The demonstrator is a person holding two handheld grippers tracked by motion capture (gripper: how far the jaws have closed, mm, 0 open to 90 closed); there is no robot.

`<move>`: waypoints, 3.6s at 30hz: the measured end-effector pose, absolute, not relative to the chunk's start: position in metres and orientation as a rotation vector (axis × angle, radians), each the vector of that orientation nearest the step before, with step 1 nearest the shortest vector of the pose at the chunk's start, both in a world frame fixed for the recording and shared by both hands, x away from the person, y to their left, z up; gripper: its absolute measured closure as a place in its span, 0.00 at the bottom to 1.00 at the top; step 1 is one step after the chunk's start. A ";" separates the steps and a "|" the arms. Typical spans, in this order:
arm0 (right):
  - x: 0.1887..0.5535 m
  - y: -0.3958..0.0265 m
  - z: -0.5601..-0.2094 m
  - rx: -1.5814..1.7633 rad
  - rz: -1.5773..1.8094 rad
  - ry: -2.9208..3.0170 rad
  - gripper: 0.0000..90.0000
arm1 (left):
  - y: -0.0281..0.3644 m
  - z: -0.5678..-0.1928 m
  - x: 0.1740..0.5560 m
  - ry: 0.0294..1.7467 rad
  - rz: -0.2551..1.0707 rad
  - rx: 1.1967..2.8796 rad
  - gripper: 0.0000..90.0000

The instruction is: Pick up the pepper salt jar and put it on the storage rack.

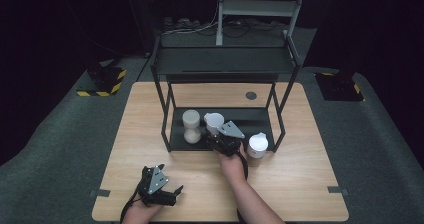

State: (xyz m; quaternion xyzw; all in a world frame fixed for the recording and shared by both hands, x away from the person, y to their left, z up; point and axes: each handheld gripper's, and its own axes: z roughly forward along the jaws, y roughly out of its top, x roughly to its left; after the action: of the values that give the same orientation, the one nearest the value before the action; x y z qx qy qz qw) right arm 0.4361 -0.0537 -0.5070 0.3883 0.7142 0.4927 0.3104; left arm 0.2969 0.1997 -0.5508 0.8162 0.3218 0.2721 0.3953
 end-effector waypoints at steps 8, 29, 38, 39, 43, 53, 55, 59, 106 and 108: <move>0.434 -0.055 -0.508 1.014 1.302 1.887 0.33 | 0.199 -0.551 0.297 0.814 0.695 2.075 0.01; 0.434 -0.054 -0.508 1.032 1.282 1.902 0.24 | 0.199 -0.551 0.296 0.806 0.700 2.077 0.01; 0.427 -0.057 -0.503 1.039 1.307 1.884 0.21 | 0.199 -0.551 0.297 0.805 0.700 2.082 0.01; 0.425 -0.057 -0.502 1.042 1.316 1.881 0.20 | 0.199 -0.551 0.296 0.805 0.701 2.082 0.01; 0.422 -0.058 -0.500 1.048 1.314 1.869 0.16 | 0.199 -0.551 0.296 0.806 0.702 2.082 0.01; 0.411 -0.057 -0.492 1.034 1.342 1.856 0.10 | 0.199 -0.551 0.297 0.809 0.701 2.085 0.01; 0.409 -0.058 -0.491 1.039 1.348 1.862 0.07 | 0.199 -0.551 0.297 0.812 0.698 2.083 0.01; 0.406 -0.060 -0.491 1.042 1.358 1.870 0.02 | 0.199 -0.551 0.297 0.813 0.700 2.084 0.01; 0.334 -0.095 -0.496 0.839 1.395 1.978 0.00 | 0.197 -0.551 0.297 0.816 0.715 2.103 0.01; 0.330 -0.098 -0.498 0.837 1.377 1.985 0.00 | 0.196 -0.551 0.297 0.814 0.715 2.106 0.01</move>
State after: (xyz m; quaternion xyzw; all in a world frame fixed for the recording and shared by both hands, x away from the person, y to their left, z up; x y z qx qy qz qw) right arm 0.3297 -0.0980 -0.4985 0.3135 0.7434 0.5158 0.2880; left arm 0.2972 0.1965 -0.5514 0.8235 0.3182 0.2798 0.3773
